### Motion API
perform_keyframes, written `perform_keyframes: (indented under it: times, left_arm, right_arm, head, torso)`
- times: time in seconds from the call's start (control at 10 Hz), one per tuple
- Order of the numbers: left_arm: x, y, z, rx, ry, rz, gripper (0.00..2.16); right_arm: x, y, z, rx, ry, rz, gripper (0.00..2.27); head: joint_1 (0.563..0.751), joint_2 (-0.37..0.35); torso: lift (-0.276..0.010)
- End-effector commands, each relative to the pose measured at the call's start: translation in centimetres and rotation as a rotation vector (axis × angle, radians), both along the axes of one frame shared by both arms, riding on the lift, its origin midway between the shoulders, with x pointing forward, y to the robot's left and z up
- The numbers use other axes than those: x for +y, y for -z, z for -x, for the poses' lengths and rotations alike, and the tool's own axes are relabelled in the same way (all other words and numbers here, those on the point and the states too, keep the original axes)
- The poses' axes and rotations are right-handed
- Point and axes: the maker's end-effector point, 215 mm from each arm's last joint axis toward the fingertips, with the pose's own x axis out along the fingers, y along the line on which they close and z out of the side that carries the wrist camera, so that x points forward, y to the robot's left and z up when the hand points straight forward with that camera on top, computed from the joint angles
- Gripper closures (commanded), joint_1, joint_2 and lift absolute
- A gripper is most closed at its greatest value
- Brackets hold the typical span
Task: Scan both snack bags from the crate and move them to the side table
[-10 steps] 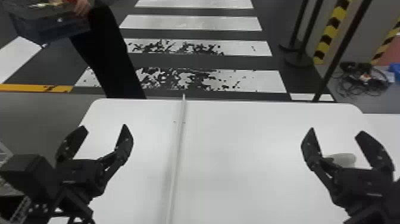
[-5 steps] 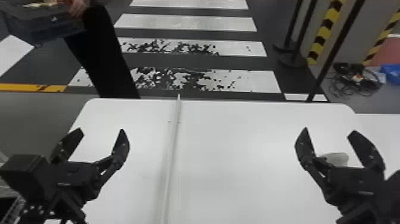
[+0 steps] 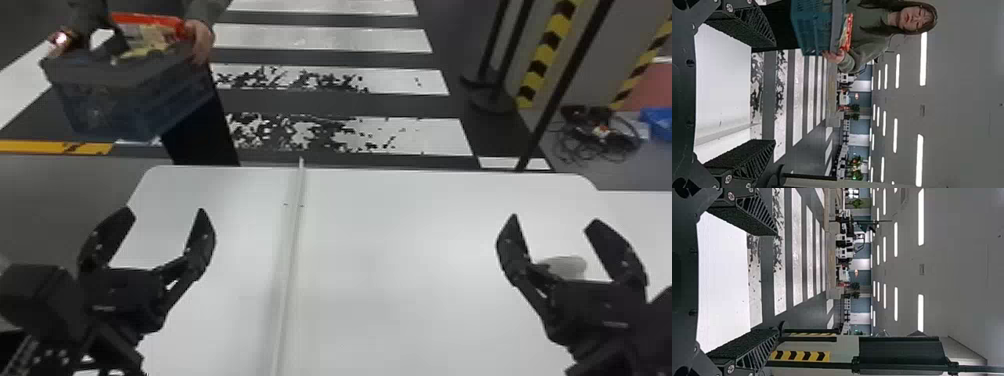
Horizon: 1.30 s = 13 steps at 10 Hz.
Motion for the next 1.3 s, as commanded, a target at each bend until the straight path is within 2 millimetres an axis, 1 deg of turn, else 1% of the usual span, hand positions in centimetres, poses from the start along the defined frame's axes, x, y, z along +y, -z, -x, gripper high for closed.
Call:
perform_keyframes:
  times: [0.0,0.7,1.2]
  left_arm:
    - [0.03,-0.30,0.04,-0.011,-0.001,-0.003,0.12]
    - [0.02,-1.11,0.31,-0.049,-0.002,-0.020,0.12]
    - [-0.26,-1.14,0.32,-0.055,0.013,-0.037,0.12]
  right_arm:
    - [0.00,0.00,0.00,0.000,0.000,0.001,0.11]
    - [0.03,-0.07,0.13,-0.001,-0.001,0.000,0.11]
    - [0.10,-0.29,0.51,-0.009,-0.004,-0.002,0.11]
  head:
    - [0.695,-0.003]
    - [0.695,-0.002]
    - [0.695,-0.006]
  torso:
    - [-0.095]
    - [-0.095]
    - [-0.095]
